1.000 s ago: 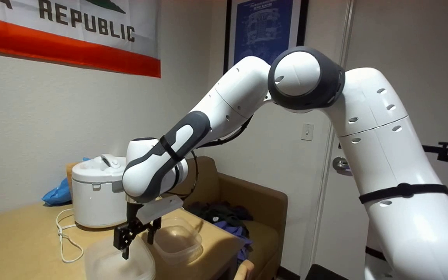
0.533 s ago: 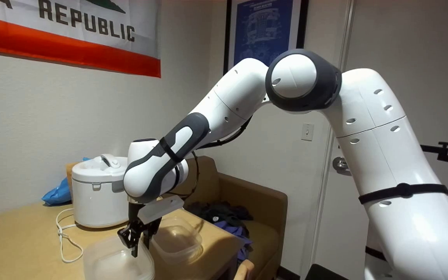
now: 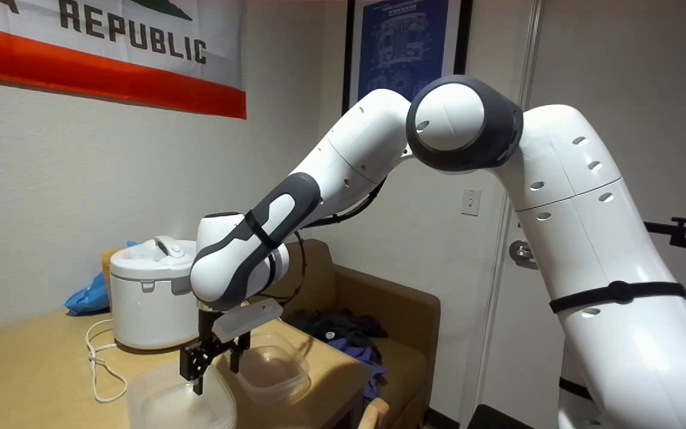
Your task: Stack two of the lunchboxes from the stack of boxes on the right
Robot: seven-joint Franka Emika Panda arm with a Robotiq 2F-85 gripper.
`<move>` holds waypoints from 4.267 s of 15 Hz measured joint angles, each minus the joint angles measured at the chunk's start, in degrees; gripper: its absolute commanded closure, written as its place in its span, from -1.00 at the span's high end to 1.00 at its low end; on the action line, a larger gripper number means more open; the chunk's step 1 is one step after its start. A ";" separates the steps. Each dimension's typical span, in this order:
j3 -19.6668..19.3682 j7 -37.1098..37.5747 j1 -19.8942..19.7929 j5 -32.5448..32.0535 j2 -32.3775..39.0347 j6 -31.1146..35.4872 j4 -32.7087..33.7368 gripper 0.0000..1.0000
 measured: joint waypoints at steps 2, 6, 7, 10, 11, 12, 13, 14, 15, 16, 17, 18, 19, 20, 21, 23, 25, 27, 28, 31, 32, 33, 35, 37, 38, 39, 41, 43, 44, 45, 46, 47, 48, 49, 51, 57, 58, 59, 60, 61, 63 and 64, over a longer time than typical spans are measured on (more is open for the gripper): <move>-0.38 0.04 0.37 -0.03 -0.25 -0.21 0.00 -0.06; -0.86 0.25 1.10 -0.68 -1.53 -0.81 0.00 -0.68; -0.96 0.33 1.28 -1.05 -2.01 -0.92 -0.02 -0.86; -1.17 0.35 1.71 -1.63 -3.40 -1.28 -0.09 -0.86; -1.21 0.35 1.79 -1.69 -3.68 -1.50 -0.09 -0.39; -1.22 0.35 1.85 -1.70 -3.83 -1.70 -0.09 -0.37; -1.22 0.35 1.91 -1.71 -3.86 -1.86 -0.10 -0.26; -1.22 0.35 1.95 -1.71 -3.86 -1.98 -0.14 -0.09; -1.22 0.35 1.97 -1.71 -3.86 -2.10 -0.19 0.03; -1.22 0.35 1.98 -1.71 -3.86 -2.19 -0.25 0.20; -1.22 0.35 1.98 -1.71 -3.86 -2.27 -0.28 0.31; -1.23 0.35 1.98 -1.71 -3.86 -2.36 -0.29 0.23; -1.23 0.35 1.98 -1.71 -3.86 -2.43 -0.30 0.24; -1.23 0.35 1.98 -1.71 -3.86 -2.48 -0.30 0.22; -1.23 0.35 1.98 -1.71 -3.86 -2.51 -0.30 0.11; -1.24 0.35 1.98 -1.71 -3.86 -2.59 -0.30 0.00; -1.24 0.35 1.98 -1.71 -3.85 -2.70 -0.32 0.06; -1.26 0.35 1.98 -1.71 -3.83 -2.86 -0.35 0.30; -1.28 0.35 1.98 -1.71 -3.80 -2.91 -0.37 0.33; -1.35 0.34 1.96 -1.71 -3.67 -2.99 -0.44 0.28; -1.36 0.34 1.95 -1.70 -3.62 -3.00 -0.49 0.12; -1.36 0.34 1.94 -1.70 -3.55 -3.01 -0.53 0.10; -1.37 0.34 1.94 -1.69 -3.39 -3.04 -0.60 0.00; -1.37 0.34 1.94 -1.69 -3.21 -3.08 -0.62 -0.15; -1.37 0.34 1.93 -1.68 -3.12 -3.10 -0.62 -0.11; -1.37 0.34 1.93 -1.68 -3.02 -3.10 -0.62 -0.33; -1.37 0.34 1.93 -1.68 -2.87 -3.14 -0.62 -0.70; -1.37 0.34 1.93 -1.68 -2.80 -3.19 -0.62 -1.00; -1.37 0.34 1.93 -1.68 -2.80 -3.25 -0.62 -1.00; -1.37 0.34 1.92 -1.68 -2.80 -3.27 -0.62 -1.00; -1.37 0.34 1.93 -1.68 -2.80 -3.27 -0.61 -0.98; -1.38 0.34 1.94 -1.68 -2.81 -3.30 -0.60 -0.97; -1.38 0.34 1.93 -1.68 -2.81 -3.30 -0.60 -0.97; -1.37 0.34 1.94 -1.68 -2.81 -3.30 -0.60 -0.97; -1.38 0.34 1.94 -1.69 -2.81 -3.30 -0.60 -0.97; -1.39 0.37 2.00 -1.74 -3.74 -3.80 -0.60 -0.97; -1.39 0.40 2.03 -1.75 -4.24 -4.31 -0.61 -0.97; -1.39 0.43 2.06 -1.76 -4.84 -4.99 -0.62 -0.97; -1.39 0.46 2.11 -1.86 -5.53 -5.75 -0.63 -0.97; -1.39 0.53 2.17 -2.07 -6.29 -6.63 -0.65 -0.97; -1.39 0.78 2.30 -2.60 -7.73 -8.30 -0.69 -0.97; -1.39 1.05 2.37 -2.97 -8.39 -9.10 -0.70 -0.97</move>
